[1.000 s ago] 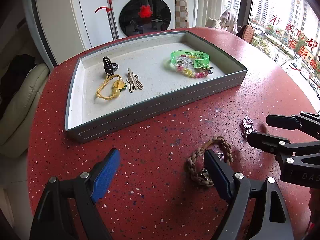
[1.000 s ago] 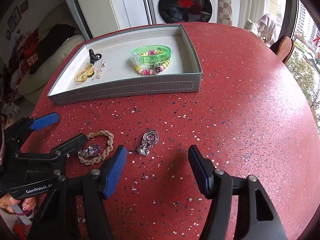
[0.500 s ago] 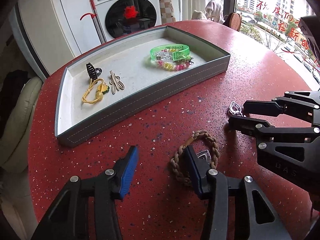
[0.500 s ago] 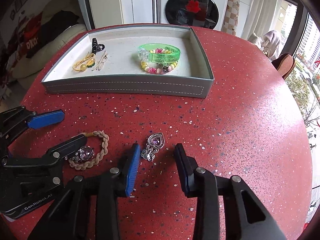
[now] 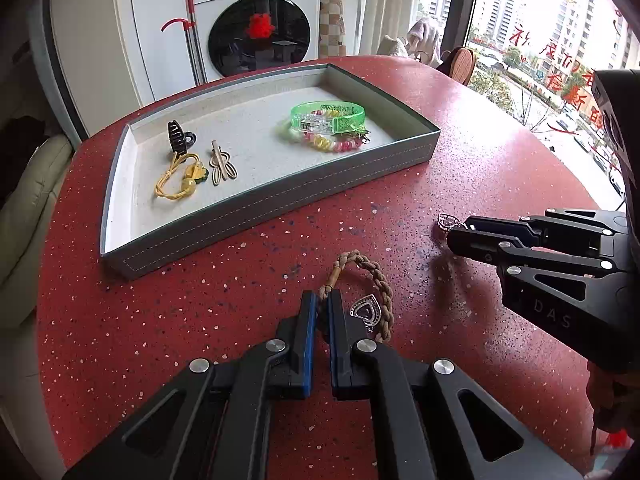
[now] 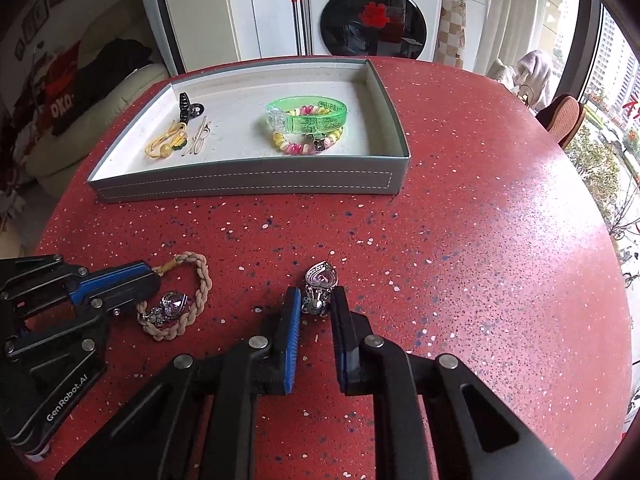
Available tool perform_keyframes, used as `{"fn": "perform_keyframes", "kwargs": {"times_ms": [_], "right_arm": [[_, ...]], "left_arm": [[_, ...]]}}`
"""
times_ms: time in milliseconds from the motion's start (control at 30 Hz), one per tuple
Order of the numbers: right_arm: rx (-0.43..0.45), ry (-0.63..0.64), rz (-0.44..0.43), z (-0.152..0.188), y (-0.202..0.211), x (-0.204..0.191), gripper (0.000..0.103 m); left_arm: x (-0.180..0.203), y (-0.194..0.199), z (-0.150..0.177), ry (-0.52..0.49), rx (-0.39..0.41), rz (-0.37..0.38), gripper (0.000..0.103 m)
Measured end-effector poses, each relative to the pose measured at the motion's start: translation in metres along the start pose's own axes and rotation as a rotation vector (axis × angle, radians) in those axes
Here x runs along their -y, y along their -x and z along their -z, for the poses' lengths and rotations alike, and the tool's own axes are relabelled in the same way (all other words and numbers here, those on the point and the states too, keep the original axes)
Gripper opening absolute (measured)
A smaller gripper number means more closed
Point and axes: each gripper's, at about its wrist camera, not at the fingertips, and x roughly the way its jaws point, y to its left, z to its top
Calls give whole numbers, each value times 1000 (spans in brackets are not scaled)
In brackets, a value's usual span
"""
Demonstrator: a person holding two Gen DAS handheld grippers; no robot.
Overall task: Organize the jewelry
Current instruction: 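Grasp the braided bracelet with left gripper while right gripper grasps the silver pendant, then carry the braided bracelet and silver pendant over the tray with both grippers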
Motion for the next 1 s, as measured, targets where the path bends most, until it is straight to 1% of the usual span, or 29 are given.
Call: {"fn": "perform_keyframes", "kwargs": {"times_ms": [133,367,567,800,1000], "right_arm": [[16,-15,-16,-1,8,5,16],[45,-37,-46,-5,23,11,16],[74,-52,-68,-10,36,16,16],[102,-69,-105,-22,47,18,16],[125,-63,-133,-43,50,17,16]], "left_arm": [[-6,12,-2,36,28,17,24],[-13,30,-6,78,75,25,24],[-21,41,-14,102,112,11,24],[-38,48,-23,142,142,2,24],[-55,48,-33,167,164,-18,24]]}}
